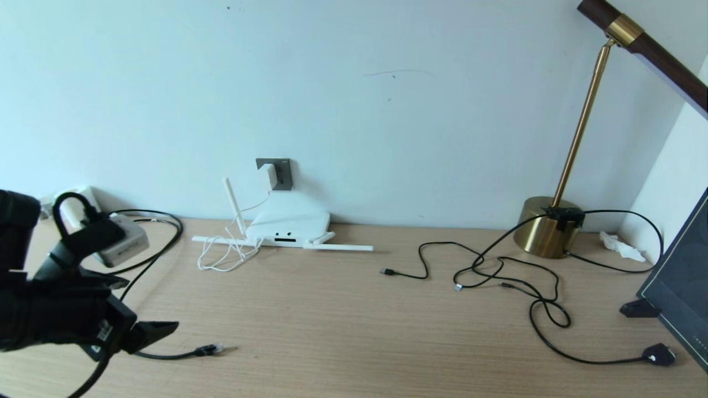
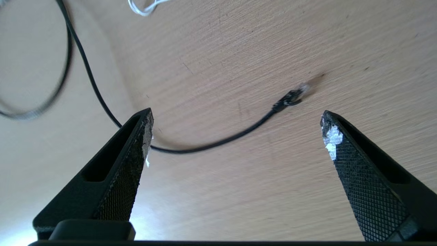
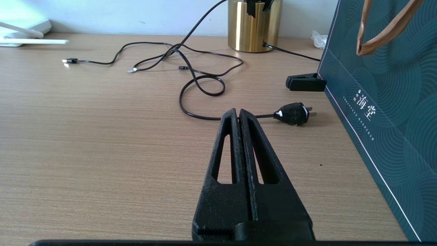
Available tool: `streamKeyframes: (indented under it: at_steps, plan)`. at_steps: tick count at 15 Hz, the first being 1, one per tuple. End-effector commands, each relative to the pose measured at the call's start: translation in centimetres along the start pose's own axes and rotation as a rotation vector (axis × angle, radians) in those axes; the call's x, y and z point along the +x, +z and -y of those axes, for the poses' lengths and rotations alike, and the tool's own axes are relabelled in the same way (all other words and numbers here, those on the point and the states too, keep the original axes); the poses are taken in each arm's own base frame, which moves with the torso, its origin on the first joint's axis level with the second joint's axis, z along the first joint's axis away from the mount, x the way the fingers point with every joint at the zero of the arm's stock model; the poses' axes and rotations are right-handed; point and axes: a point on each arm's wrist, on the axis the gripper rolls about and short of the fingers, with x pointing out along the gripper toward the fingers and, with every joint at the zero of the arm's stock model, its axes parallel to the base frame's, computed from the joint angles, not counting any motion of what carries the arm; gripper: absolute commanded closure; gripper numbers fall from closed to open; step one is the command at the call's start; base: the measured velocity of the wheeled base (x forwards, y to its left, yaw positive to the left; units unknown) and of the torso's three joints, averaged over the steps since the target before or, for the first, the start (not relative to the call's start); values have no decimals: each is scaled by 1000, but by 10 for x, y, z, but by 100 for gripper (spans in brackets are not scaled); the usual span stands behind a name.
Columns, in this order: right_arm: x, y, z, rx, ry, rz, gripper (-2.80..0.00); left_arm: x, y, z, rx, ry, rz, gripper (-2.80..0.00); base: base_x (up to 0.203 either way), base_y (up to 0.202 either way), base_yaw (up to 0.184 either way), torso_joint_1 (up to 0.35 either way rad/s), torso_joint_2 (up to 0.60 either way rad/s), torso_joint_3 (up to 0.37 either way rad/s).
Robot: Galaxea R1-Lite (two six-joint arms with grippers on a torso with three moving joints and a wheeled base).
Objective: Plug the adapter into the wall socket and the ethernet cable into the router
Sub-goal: Pick up cable
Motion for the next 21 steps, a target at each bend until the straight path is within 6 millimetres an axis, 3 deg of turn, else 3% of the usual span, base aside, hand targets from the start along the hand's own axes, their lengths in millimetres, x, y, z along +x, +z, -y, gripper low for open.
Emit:
streamKeyframes:
  at_steps: [1, 4, 7, 9, 18, 21]
  plan:
    - [1, -3, 0, 0, 0, -12, 0, 18, -1, -6, 279, -32, -43, -280, 0, 0, 0, 0, 0, 0]
    - [1, -3, 0, 0, 0, -12, 0, 25, -4, -15, 497, -252, 9, -280, 0, 0, 0, 0, 0, 0]
    - [1, -3, 0, 0, 0, -12, 0, 9, -7, -30, 585, -445, -43, -280, 0, 0, 0, 0, 0, 0]
    - [1, -3, 0, 0, 0, -12, 0, 12, -10, -40, 657, -538, -66, -280, 0, 0, 0, 0, 0, 0]
    - [1, -3, 0, 0, 0, -12, 0, 79, -14, -55, 713, -701, -99, -280, 0, 0, 0, 0, 0, 0]
    - [1, -3, 0, 0, 0, -12, 0, 105, -5, -59, 780, -741, -78, -280, 0, 0, 0, 0, 0, 0]
